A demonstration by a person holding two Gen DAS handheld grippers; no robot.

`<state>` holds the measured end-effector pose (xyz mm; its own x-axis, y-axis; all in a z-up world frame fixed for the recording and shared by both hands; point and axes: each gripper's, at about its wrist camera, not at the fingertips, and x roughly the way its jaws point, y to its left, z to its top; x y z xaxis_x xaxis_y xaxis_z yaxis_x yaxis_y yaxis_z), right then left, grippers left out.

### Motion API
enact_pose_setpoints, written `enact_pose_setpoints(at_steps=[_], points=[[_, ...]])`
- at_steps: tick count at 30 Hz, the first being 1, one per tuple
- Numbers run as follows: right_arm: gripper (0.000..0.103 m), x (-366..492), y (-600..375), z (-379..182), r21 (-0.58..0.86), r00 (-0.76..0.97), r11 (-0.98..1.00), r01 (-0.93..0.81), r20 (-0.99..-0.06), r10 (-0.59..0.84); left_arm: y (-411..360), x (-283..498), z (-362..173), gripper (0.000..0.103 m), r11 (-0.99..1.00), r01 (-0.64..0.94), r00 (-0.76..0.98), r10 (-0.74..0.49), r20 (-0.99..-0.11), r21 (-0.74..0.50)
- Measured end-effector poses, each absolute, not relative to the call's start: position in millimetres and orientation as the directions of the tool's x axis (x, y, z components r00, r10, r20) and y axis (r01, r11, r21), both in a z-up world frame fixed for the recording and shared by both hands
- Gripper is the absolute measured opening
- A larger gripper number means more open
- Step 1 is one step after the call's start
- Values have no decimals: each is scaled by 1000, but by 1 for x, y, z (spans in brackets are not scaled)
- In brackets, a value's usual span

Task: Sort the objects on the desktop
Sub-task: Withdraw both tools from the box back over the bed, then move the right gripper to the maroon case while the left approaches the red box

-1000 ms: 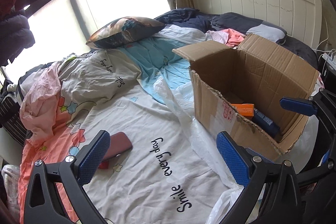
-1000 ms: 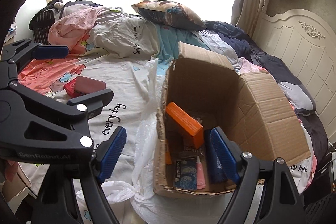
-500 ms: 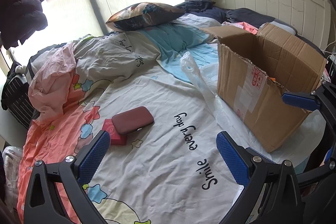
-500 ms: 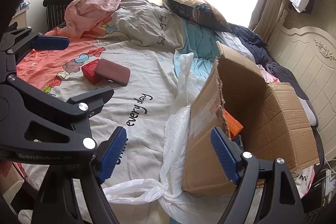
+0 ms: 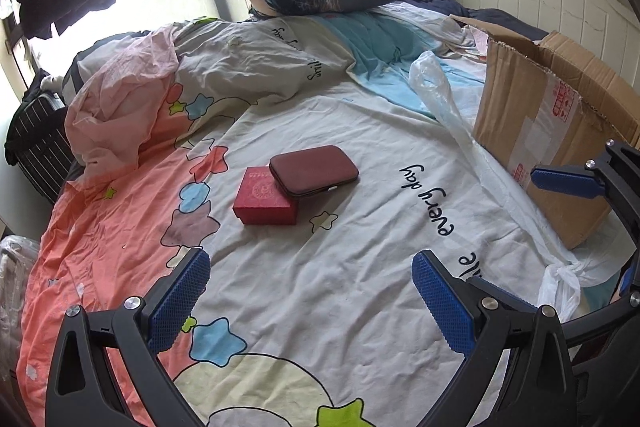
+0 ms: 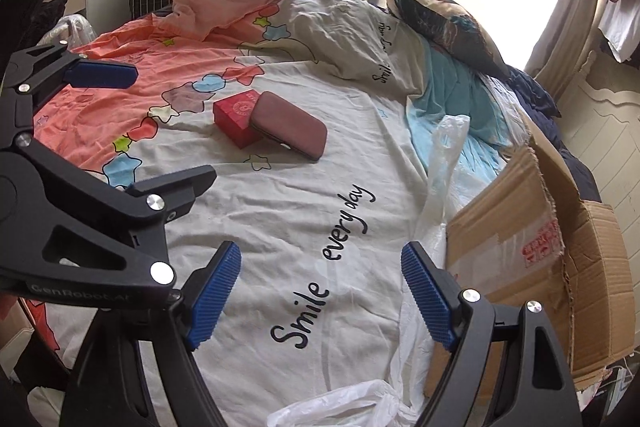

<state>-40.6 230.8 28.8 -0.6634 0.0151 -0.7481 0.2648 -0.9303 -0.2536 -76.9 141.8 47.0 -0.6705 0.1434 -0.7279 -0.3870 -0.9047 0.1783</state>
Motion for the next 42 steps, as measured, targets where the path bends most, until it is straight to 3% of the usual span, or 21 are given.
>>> enact_pose_setpoints(at_steps=[9,20,42], points=[[80,-62,206,0,-258,-627,-899,355,-779,-24,128,-77,27,103,-870,-401,-704,91,-705,288],[80,-90,193,-29,-247,-567,-874,417,-823,-38,102,-94,-4,103,-873,-386,-678,49,-734,297],[80,-117,177,-38,-295,-584,-845,446,-812,-25,86,-118,-31,103,-863,-398,-634,12,-774,312]])
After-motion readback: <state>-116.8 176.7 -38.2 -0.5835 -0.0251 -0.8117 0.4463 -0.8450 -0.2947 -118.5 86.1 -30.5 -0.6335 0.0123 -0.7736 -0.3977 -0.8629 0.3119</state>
